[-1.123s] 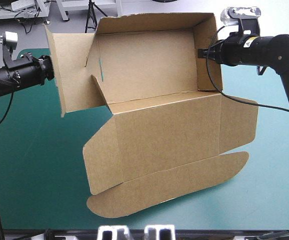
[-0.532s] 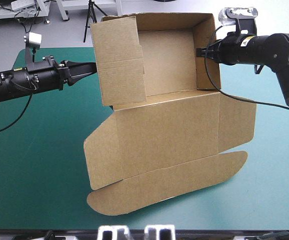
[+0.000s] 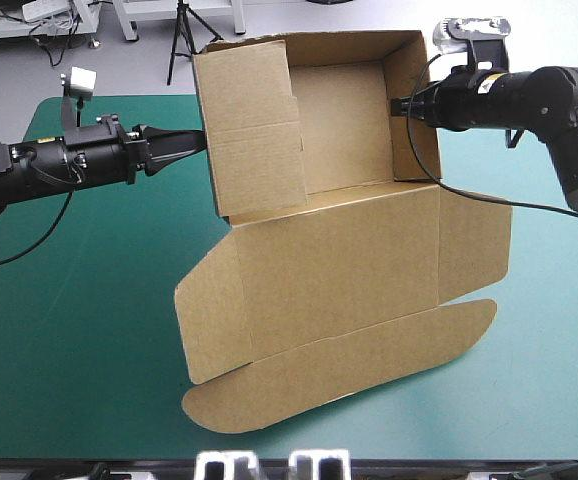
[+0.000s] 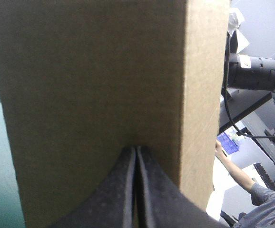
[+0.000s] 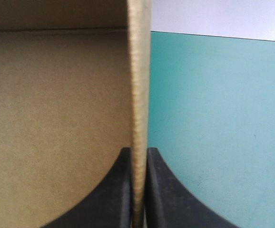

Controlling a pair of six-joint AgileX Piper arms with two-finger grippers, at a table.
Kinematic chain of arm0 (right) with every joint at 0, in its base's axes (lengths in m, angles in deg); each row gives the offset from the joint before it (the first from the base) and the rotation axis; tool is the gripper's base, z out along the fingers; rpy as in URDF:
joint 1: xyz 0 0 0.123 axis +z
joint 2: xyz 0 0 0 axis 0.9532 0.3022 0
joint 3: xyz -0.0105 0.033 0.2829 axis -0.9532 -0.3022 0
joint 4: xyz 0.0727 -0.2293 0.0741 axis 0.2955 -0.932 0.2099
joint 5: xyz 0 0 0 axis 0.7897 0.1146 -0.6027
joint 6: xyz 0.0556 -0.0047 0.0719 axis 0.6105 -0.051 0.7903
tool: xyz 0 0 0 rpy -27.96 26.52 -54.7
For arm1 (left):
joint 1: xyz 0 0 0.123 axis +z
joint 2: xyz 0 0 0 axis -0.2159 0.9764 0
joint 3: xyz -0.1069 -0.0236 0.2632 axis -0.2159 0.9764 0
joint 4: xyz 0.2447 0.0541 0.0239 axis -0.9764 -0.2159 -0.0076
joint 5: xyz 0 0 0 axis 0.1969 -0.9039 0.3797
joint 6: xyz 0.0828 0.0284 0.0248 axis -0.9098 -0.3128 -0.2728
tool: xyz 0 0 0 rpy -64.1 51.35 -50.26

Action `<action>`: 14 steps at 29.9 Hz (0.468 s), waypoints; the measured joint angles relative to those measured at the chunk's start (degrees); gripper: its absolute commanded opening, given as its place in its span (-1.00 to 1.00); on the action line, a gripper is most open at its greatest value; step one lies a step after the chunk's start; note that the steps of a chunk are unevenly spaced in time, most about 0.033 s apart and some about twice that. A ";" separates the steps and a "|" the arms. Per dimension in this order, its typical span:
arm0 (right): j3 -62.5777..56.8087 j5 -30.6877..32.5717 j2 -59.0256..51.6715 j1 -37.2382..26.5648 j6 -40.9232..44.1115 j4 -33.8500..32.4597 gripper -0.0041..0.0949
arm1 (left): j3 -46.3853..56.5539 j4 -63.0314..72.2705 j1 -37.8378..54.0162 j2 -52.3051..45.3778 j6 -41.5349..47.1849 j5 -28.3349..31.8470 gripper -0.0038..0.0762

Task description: Fold the box

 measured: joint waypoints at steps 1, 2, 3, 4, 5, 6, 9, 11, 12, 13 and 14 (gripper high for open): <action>0.00 -0.05 0.17 0.00 -0.05 0.00 -0.95 | 0.00 0.01 -0.15 0.00 0.00 0.00 -0.79; 0.00 -0.10 0.33 0.00 -0.11 0.00 -0.95 | 0.00 -0.15 -0.38 0.00 -0.08 0.00 -0.72; 0.00 -0.17 0.57 0.00 -0.11 0.00 -0.95 | 0.00 -0.20 -0.57 0.00 -0.19 0.00 -0.66; 0.00 -0.17 0.79 0.00 -0.16 0.00 -0.95 | 0.00 -0.20 -0.62 0.00 -0.25 0.00 -0.56; 0.00 -0.22 0.95 0.00 -0.16 0.00 -0.95 | 0.00 -0.20 -0.62 0.00 -0.25 -0.06 -0.47; 0.00 -0.29 1.17 0.00 -0.27 0.00 -0.95 | 0.00 -0.20 -0.62 0.00 -0.25 -0.06 -0.39; 0.00 -0.34 1.62 0.00 -0.27 0.00 -0.95 | 0.00 -0.33 -0.62 0.00 -0.25 -0.06 -0.14; 0.00 -0.34 1.81 0.00 -0.32 0.00 -0.95 | 0.00 -0.33 -0.62 0.00 -0.25 -0.06 -0.02; 0.00 -0.34 1.89 0.00 -0.32 0.00 -0.95 | 0.00 -0.33 -0.62 0.00 -0.25 -0.06 0.01; 0.00 -0.34 1.95 0.00 -0.32 0.00 -0.95 | 0.00 -0.57 -0.68 0.00 -0.25 -0.06 0.03; 0.00 -0.47 1.99 0.00 -0.32 0.00 -0.95 | 0.00 -1.07 -0.81 0.00 -0.25 -0.06 0.03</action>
